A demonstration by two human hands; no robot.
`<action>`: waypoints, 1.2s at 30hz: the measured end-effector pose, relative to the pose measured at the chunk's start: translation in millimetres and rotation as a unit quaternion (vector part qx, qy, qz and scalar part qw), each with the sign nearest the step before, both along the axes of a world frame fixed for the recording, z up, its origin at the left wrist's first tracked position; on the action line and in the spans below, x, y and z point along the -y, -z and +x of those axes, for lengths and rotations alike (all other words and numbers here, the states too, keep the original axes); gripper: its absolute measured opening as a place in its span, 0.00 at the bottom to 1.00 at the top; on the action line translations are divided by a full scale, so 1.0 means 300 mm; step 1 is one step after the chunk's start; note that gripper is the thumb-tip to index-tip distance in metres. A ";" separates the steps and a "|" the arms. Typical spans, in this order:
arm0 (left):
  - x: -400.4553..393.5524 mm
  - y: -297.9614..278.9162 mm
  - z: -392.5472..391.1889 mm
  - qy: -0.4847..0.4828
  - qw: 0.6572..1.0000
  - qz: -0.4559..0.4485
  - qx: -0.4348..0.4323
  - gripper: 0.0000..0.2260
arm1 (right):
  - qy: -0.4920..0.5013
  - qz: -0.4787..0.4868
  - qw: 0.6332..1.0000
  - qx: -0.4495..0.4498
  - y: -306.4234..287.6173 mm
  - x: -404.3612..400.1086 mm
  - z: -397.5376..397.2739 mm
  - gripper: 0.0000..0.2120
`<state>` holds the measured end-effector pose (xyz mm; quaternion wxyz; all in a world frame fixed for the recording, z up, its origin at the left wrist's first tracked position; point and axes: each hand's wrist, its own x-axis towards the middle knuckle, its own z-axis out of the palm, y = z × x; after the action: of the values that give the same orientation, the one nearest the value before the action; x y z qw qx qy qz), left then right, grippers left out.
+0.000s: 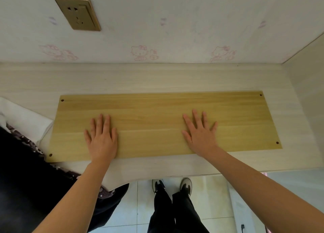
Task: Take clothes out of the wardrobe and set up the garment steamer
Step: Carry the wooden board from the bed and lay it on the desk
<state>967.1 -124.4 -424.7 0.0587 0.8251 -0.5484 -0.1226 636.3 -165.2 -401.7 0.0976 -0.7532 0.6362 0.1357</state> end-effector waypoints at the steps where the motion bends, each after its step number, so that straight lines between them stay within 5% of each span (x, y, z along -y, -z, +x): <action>1: -0.008 -0.001 -0.015 0.005 1.000 -0.002 -0.004 0.25 | 0.004 0.007 1.000 0.004 -0.009 -0.007 0.007 0.31; 21: -0.511 -0.114 -0.385 0.175 0.983 0.040 -0.043 0.25 | -0.009 0.035 0.997 0.066 -0.119 -0.582 -0.109 0.29; 36: -1.027 -0.262 -0.746 0.389 0.915 -0.089 -0.066 0.21 | 0.103 -0.062 0.991 0.067 -0.241 -1.338 -0.331 0.26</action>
<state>743.3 183.8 -346.0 0.1158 0.5280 -0.8295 -0.1407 536.9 236.0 -329.4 0.1067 -0.6957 0.7095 0.0347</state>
